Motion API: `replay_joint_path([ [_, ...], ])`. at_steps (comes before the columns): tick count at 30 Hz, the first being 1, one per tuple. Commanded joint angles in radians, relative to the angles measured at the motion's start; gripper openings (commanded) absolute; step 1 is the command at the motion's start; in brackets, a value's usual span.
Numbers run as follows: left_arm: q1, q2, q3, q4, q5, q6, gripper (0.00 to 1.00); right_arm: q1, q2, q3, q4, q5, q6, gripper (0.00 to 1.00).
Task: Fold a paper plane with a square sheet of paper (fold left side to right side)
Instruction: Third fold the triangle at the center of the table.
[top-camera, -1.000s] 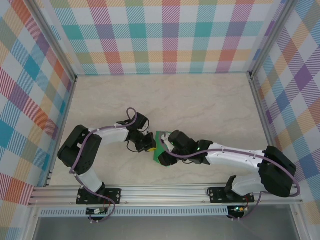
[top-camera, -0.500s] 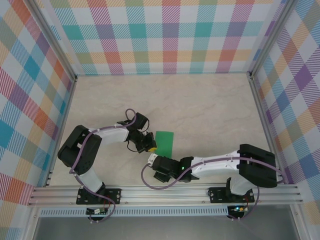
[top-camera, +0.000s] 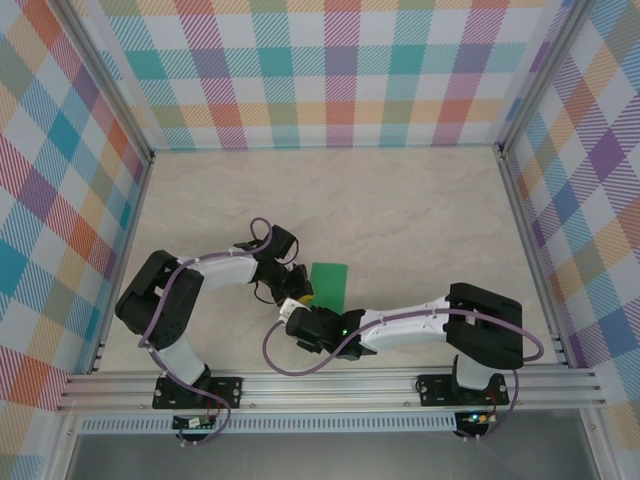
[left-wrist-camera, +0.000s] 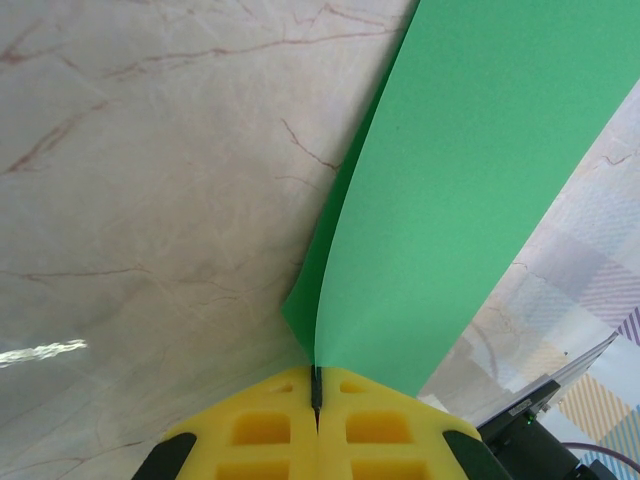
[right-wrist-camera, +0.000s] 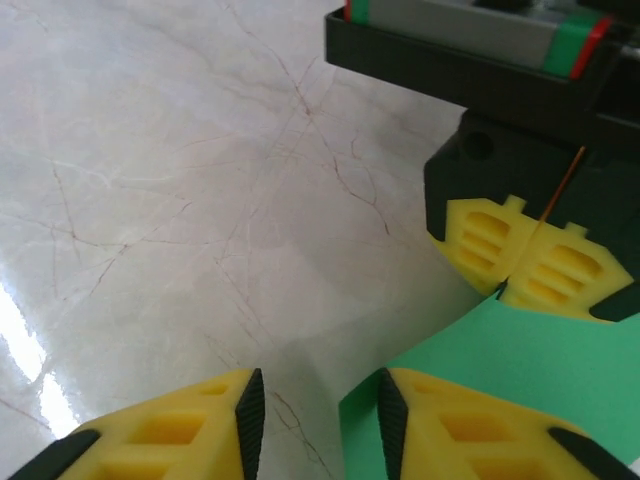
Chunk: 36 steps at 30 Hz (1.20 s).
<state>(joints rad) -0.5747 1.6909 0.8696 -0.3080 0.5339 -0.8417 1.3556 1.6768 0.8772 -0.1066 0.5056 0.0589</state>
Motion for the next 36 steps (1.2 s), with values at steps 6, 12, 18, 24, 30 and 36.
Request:
replay_joint_path([
  [6,-0.016,-0.011,-0.010,-0.012,0.008,0.004,0.01,-0.013,-0.035,-0.007,-0.019,0.003,-0.006,0.01],
  [12,-0.016,-0.030,0.010,-0.061,-0.016,0.042,0.11,-0.029,-0.064,-0.032,-0.025,-0.054,0.011,0.00],
  [18,0.021,-0.104,0.058,-0.201,-0.048,0.151,0.44,-0.062,-0.101,-0.070,-0.010,-0.135,0.033,0.00],
  [24,0.119,-0.154,0.133,-0.345,-0.023,0.273,0.60,-0.076,-0.105,-0.081,-0.007,-0.169,0.033,0.00],
  [30,0.102,-0.003,0.260,-0.266,0.104,0.295,0.34,-0.084,-0.101,-0.081,0.000,-0.183,0.045,0.00],
  [36,0.002,0.227,0.444,-0.279,0.127,0.341,0.19,-0.092,-0.104,-0.081,-0.001,-0.189,0.055,0.00],
])
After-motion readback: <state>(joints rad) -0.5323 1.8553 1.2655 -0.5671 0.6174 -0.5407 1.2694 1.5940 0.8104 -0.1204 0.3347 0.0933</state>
